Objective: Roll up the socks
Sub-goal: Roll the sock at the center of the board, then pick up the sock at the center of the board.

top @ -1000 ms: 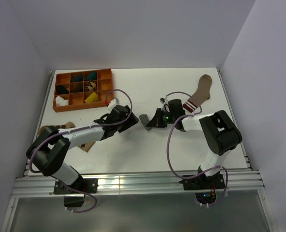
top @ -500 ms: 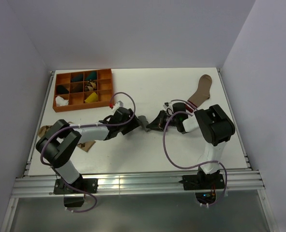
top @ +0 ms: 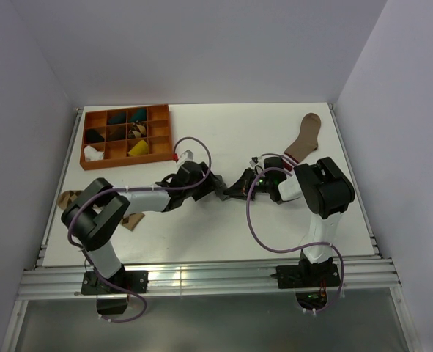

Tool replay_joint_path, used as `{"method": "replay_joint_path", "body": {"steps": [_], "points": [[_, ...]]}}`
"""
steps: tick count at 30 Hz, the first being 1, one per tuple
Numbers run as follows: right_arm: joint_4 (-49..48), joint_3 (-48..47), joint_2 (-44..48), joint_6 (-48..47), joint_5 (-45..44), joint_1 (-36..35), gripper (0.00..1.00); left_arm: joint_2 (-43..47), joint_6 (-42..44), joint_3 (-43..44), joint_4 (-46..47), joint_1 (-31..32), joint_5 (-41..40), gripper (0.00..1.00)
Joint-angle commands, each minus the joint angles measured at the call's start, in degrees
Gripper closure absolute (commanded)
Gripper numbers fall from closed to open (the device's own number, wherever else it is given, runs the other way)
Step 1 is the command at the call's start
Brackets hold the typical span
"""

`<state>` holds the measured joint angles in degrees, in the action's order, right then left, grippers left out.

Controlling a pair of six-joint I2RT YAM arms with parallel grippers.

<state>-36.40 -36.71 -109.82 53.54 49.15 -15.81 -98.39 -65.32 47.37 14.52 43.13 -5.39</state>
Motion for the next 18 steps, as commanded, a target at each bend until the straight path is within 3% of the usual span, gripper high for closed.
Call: {"method": "replay_joint_path", "body": {"steps": [1,18], "points": [[2.5,-0.4,-0.9,-1.4,-1.9,0.5,1.00,-2.0,1.0,2.8,3.3,0.8,-0.3,0.32],[2.4,-0.6,-1.2,-1.5,-1.4,0.4,1.00,-8.7,2.2,7.3,2.3,1.1,0.0,0.34]]}}
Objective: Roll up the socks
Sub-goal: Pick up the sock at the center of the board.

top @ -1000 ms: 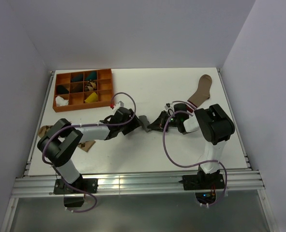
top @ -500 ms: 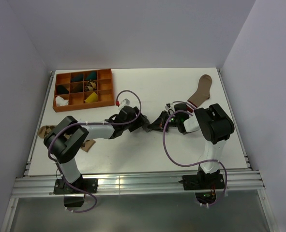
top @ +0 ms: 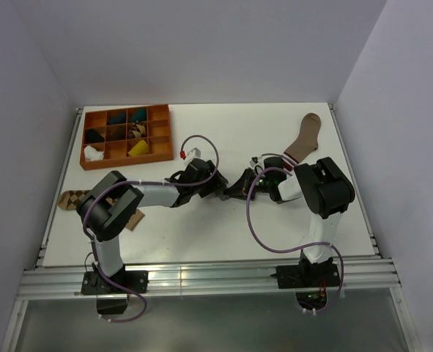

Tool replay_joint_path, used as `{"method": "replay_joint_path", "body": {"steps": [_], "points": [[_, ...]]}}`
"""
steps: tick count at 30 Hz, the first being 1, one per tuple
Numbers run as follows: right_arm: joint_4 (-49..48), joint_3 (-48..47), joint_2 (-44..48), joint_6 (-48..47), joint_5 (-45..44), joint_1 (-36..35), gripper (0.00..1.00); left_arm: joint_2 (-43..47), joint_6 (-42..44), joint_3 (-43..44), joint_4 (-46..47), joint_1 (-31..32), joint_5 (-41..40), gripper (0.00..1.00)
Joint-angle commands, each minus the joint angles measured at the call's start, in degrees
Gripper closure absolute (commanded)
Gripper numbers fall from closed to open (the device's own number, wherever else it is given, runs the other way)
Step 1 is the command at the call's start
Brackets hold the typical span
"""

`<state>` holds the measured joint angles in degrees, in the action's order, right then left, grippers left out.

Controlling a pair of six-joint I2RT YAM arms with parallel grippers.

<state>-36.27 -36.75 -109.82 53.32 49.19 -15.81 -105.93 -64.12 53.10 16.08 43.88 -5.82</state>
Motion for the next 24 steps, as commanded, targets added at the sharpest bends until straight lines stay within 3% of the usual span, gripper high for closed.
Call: {"method": "replay_joint_path", "body": {"steps": [1,12,22,24], "points": [[2.1,-0.5,-1.2,-1.1,-1.4,0.4,1.00,-1.2,0.9,1.6,0.5,0.4,0.6,0.34],[2.4,-0.7,-1.3,-1.2,-2.0,0.5,1.00,-5.2,0.2,4.4,-5.9,0.9,1.6,0.32],[2.2,-0.1,-1.6,-0.7,-3.6,0.5,0.99,-10.3,1.6,10.9,-20.5,3.4,-3.7,0.43],[2.3,-0.1,-1.3,-0.8,-4.0,0.4,0.95,-12.3,2.7,13.6,-22.8,3.7,-4.4,0.44]]}}
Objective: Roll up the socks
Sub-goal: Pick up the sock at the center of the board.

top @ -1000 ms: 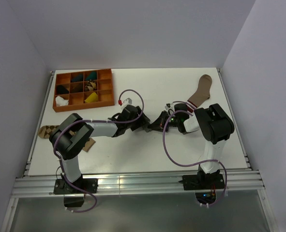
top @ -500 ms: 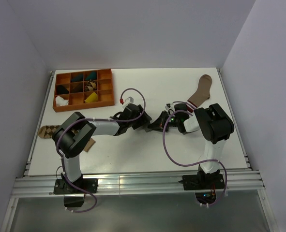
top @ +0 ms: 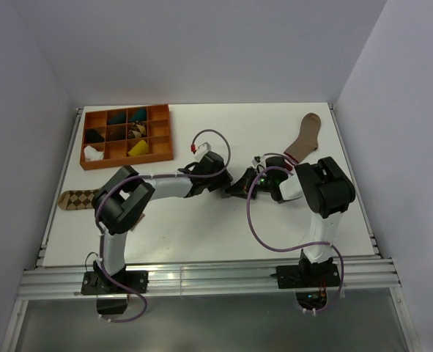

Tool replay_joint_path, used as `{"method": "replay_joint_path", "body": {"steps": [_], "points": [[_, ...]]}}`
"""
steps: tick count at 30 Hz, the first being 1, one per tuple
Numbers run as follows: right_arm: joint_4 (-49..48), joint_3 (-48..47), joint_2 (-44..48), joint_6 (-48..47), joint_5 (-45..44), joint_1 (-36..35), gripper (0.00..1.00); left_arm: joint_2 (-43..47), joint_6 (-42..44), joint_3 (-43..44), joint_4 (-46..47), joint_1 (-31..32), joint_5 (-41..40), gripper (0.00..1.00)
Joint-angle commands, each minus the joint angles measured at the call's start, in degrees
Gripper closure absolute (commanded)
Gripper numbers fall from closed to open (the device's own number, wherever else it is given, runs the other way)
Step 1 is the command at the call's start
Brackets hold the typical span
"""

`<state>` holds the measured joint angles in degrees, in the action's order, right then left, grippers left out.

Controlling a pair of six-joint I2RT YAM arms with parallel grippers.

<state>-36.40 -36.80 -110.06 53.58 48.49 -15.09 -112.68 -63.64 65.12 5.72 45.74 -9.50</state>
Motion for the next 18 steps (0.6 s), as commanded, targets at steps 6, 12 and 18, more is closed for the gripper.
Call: {"method": "replay_joint_path", "body": {"steps": [6,12,18], "points": [[11.0,-0.2,4.7,-5.8,-6.5,-0.1,0.73,-9.9,3.9,8.0,-21.1,3.0,-2.5,0.53],[30.4,-1.4,19.6,-16.8,-17.5,0.1,0.61,-12.0,5.6,11.5,-26.3,3.0,-3.9,0.66],[46.9,0.1,36.4,-23.8,-31.1,0.3,0.53,-13.5,7.4,14.9,-30.4,3.0,-5.9,0.79]]}}
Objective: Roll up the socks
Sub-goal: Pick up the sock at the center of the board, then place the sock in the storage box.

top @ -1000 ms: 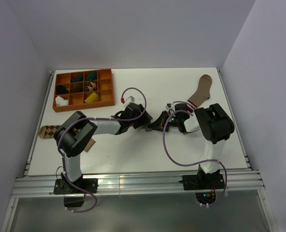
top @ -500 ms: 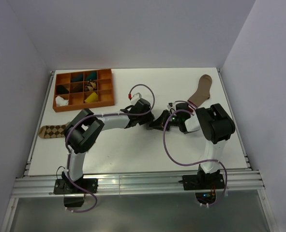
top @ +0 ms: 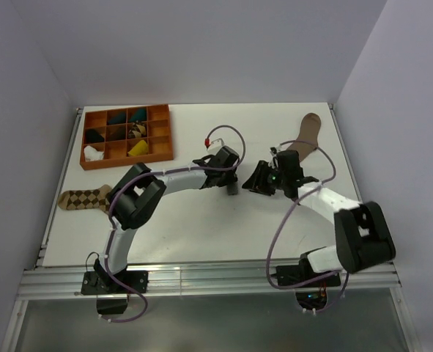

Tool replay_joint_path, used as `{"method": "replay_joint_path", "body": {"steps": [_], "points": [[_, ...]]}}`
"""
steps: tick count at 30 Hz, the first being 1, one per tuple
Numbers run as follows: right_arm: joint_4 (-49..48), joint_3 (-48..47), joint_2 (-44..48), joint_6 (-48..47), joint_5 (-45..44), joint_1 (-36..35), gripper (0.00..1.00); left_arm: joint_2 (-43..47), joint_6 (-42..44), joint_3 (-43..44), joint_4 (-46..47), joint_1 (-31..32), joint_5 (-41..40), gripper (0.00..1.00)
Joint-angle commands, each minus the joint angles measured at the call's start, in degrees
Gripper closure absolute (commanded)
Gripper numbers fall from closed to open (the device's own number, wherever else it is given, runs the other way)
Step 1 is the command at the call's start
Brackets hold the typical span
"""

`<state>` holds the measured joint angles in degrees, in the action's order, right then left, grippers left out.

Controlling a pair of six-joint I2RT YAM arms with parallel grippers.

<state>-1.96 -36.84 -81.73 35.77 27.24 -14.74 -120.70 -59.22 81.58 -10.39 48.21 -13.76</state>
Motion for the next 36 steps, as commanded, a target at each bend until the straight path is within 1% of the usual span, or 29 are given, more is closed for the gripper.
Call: {"method": "replay_joint_path", "body": {"steps": [1,2,3,4,5,6,8,11,13,14,15,16,17,20,21,22,23,24,25,26,27,29,30,31,32,33,34,36], "points": [[14.2,0.2,10.3,-6.9,-13.4,0.1,0.50,-5.6,3.6,-1.1,-14.9,0.5,-2.4,0.85],[15.8,0.1,12.5,-7.3,-14.7,0.2,0.48,-5.7,3.8,-0.4,-15.4,0.4,-3.1,0.88],[18.2,0.0,16.6,-7.6,-15.7,0.2,0.48,-5.5,4.3,-0.1,-15.9,0.5,-3.8,0.91],[19.2,-0.2,18.5,-8.1,-16.3,0.3,0.47,-5.2,5.1,0.2,-16.6,0.5,-4.5,0.97],[20.0,-0.5,20.4,-8.4,-16.8,0.8,0.46,-4.1,5.4,0.4,-16.9,0.4,-6.3,1.00],[22.0,-0.9,23.3,-8.6,-16.9,0.9,0.45,-3.3,5.9,0.5,-17.1,0.3,-7.3,1.00],[23.7,-2.3,25.7,-9.7,-16.7,1.4,0.44,-0.1,7.4,0.4,-17.6,0.0,-9.6,1.00],[26.2,-3.9,29.7,-10.2,-16.4,1.7,0.42,5.2,9.1,-0.2,-18.3,-2.1,-10.9,1.00],[27.1,-4.8,32.5,-10.0,-15.9,2.3,0.39,9.1,10.0,-0.8,-18.6,-5.0,-11.4,1.00],[27.3,-5.1,33.3,-9.8,-15.9,2.3,0.32,10.5,10.4,-1.0,-18.4,-6.3,-11.1,1.00],[27.5,-5.4,35.0,-9.7,-15.9,2.6,0.29,11.7,10.9,-1.2,-18.3,-9.1,-10.7,1.00],[27.6,-5.8,35.9,-9.8,-16.0,2.7,0.26,14.2,11.4,-1.5,-18.3,-10.4,-10.3,1.00],[27.6,-6.0,36.7,-9.5,-15.9,2.7,0.20,15.3,11.8,-1.9,-18.2,-11.9,-10.0,1.00],[26.5,-6.8,38.8,-9.5,-13.5,2.8,0.16,19.8,14.9,-3.1,-16.0,-19.3,-9.7,1.00],[26.4,-7.0,39.1,-9.6,-12.9,2.8,0.15,20.7,16.4,-3.4,-13.5,-20.9,-9.3,1.00],[26.0,-7.5,39.2,-9.9,-11.6,2.8,0.15,22.0,19.4,-3.6,-12.4,-22.4,-8.4,1.00],[25.8,-7.6,39.5,-10.0,-11.1,2.8,0.15,22.5,20.8,-3.6,-11.4,-25.8,-8.0,1.00],[24.7,-7.5,39.8,-10.1,-10.6,2.8,0.15,23.1,22.7,-3.8,-10.0,-27.5,-6.9,1.00],[24.0,-7.0,40.0,-10.1,-9.2,2.7,0.14,23.7,27.3,-4.1,-6.3,-29.2,-5.0,1.00],[23.3,-6.8,40.2,-10.2,-8.4,2.8,0.14,23.8,29.5,-3.9,-5.0,-30.9,-3.9,1.00],[22.6,-6.5,40.4,-10.1,-7.7,2.9,0.14,23.8,34.1,-3.5,-2.4,-34.0,-2.5,1.00],[21.8,-6.3,40.6,-10.3,-6.2,2.8,0.14,22.9,38.6,-2.5,-1.0,-38.2,-1.7,1.00],[21.4,-6.3,40.6,-10.5,-6.1,2.8,0.14,22.4,42.5,-1.7,-0.8,-39.1,-2.2,1.00],[21.0,-6.3,40.7,-10.6,-6.0,2.8,0.14,21.7,44.9,-1.4,1.6,-40.1,-2.2,1.00],[20.2,-6.1,41.0,-10.9,-5.5,2.8,0.14,21.7,47.5,-1.9,3.2,-41.7,-0.2,1.00],[19.9,-5.7,41.2,-11.4,-5.5,2.8,0.14,21.7,51.9,-2.6,5.0,-42.3,1.0,1.00],[19.7,-5.6,41.4,-11.5,-5.8,2.8,0.14,22.1,53.9,-4.7,9.3,-42.9,2.0,1.00],[19.7,-6.0,41.4,-12.2,-6.8,2.8,0.14,22.1,58.0,-6.6,13.6,-44.8,4.3,1.00]]}}
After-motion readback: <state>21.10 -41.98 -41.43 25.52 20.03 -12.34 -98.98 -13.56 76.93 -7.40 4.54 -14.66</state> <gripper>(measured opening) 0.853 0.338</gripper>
